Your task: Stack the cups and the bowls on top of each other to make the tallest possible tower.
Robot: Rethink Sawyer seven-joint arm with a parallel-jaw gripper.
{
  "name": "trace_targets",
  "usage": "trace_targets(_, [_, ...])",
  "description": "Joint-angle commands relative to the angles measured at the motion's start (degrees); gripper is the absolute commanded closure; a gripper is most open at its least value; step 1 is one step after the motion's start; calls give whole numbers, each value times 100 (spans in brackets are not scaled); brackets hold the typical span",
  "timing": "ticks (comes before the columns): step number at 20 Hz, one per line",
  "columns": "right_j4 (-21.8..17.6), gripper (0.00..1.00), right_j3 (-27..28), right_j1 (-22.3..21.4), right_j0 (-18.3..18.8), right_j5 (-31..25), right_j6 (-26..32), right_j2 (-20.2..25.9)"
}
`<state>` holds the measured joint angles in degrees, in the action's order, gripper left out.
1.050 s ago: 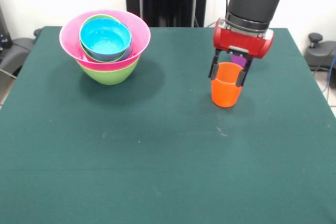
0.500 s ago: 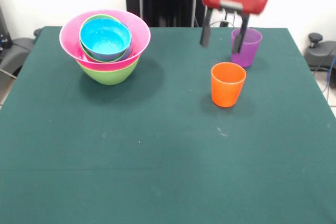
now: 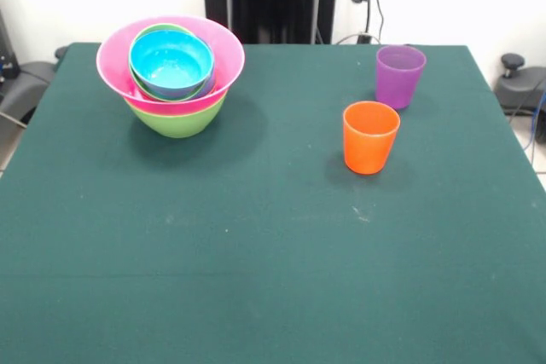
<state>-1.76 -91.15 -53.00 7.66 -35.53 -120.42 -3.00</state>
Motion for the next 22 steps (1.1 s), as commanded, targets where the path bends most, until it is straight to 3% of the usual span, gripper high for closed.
trace_targets(1, [-167,0,-278,30,68,-709,803,840])
trace_targets(12, [-171,0,-932,189,-72,-86,173,820])
trace_targets(22, [-257,0,-1110,637,-133,727,-228,861])
